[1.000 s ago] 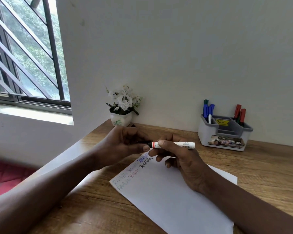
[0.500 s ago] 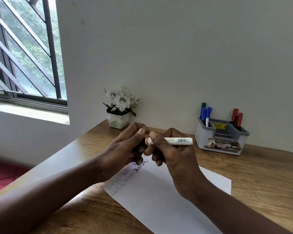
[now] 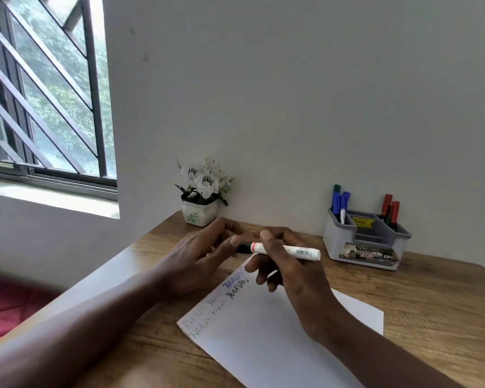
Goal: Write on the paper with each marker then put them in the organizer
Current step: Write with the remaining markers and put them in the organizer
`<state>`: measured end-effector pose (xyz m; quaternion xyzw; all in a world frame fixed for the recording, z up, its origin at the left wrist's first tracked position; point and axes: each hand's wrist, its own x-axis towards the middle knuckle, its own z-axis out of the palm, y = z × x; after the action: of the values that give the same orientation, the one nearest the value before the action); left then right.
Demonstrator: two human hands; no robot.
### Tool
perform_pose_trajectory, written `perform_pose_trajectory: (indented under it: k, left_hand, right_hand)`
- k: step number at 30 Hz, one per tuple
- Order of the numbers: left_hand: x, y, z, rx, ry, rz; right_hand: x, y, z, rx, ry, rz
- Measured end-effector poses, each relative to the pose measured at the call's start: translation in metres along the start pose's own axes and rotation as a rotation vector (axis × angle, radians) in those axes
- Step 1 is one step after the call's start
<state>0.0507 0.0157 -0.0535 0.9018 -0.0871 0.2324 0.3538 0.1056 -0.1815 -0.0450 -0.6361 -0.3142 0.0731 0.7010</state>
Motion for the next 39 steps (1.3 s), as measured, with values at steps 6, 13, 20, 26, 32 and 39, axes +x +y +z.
perform_pose_trajectory:
  k: [6,13,20,26,32,39]
  left_hand:
    - [0.003,-0.017,-0.006,0.428,-0.275,-0.183]
    - [0.006,-0.025,-0.003,0.499,-0.391,-0.205]
    - [0.009,-0.036,0.0,0.499,-0.38,-0.18]
    - [0.012,-0.038,0.002,0.513,-0.389,-0.191]
    - [0.013,-0.036,0.002,0.525,-0.408,-0.201]
    - [0.014,-0.033,-0.001,0.501,-0.418,-0.206]
  right_hand:
    - [0.01,0.001,-0.021,-0.153,0.107,-0.126]
    - [0.014,-0.016,-0.062,-0.291,0.135,-0.1]
    - [0.045,-0.038,-0.109,-0.479,0.5,-0.285]
    - [0.091,-0.049,-0.132,-0.65,0.594,-0.276]
    - [0.11,-0.033,-0.135,-0.786,0.571,-0.198]
    - [0.102,-0.008,-0.139,-0.974,0.387,-0.048]
